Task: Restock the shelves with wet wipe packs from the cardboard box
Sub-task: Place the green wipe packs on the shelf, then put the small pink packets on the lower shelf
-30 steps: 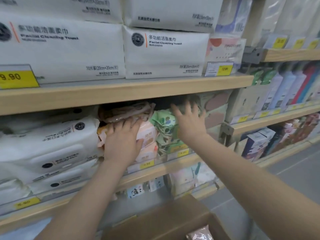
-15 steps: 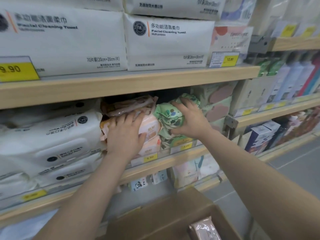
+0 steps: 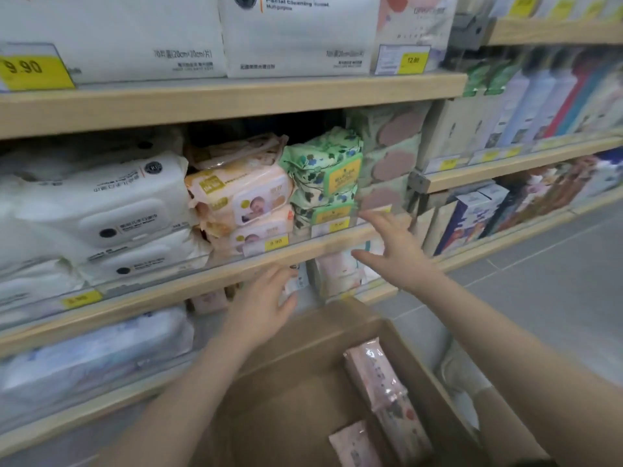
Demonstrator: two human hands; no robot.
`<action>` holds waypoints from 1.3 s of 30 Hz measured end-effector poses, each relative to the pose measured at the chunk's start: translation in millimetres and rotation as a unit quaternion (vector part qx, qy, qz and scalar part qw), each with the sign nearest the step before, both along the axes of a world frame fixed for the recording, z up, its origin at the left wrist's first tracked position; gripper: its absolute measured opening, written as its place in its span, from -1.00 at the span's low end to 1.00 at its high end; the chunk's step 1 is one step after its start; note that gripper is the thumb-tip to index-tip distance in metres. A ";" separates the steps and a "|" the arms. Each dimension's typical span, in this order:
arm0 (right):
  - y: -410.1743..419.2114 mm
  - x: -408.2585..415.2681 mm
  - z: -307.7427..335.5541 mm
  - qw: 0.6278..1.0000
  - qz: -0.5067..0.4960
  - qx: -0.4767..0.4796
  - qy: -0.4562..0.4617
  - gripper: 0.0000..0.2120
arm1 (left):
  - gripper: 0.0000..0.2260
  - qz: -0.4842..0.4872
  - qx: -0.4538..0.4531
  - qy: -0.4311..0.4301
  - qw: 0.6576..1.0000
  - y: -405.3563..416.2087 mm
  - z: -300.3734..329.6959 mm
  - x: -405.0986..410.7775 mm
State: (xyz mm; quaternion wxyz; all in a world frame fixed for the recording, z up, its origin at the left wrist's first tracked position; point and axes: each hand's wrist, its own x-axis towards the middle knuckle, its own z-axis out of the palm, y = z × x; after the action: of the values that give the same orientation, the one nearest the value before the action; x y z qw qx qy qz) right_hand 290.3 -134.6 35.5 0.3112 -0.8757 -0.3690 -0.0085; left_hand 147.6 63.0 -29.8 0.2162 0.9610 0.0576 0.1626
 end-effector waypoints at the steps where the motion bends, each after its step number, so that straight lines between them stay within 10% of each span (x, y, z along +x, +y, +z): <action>1: -13.9 -9.7 -23.9 1.000 -0.008 -0.001 0.018 -0.44 | -0.70 -0.009 -0.004 0.033 0.999 -8.0 -21.8 -9.0; 9: -90.6 -86.4 -196.9 0.968 -0.115 -0.077 0.211 -0.62 | -0.45 0.061 0.035 0.218 0.973 -41.4 -140.9 -56.3; 16: -93.2 -128.4 -280.5 0.922 -0.125 -0.199 0.309 -0.44 | -0.27 0.096 0.122 0.196 0.968 -40.8 -183.6 -63.9; 24: -65.4 -106.4 -277.9 0.943 -0.272 -0.125 0.148 -0.70 | -0.38 0.122 0.134 0.142 0.973 -41.5 -205.4 -58.6; 39: -78.8 -99.7 -263.2 0.919 -0.274 -0.135 0.250 -0.44 | -0.51 0.146 0.075 0.122 0.979 -62.0 -190.7 -65.7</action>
State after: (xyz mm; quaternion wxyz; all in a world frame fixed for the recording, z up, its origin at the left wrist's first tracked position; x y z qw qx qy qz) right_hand 190.6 -213.4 -227.6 0.2574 -0.9499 -0.0228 0.1760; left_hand 82.0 1.0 -220.5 0.1092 0.9683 0.2105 0.0780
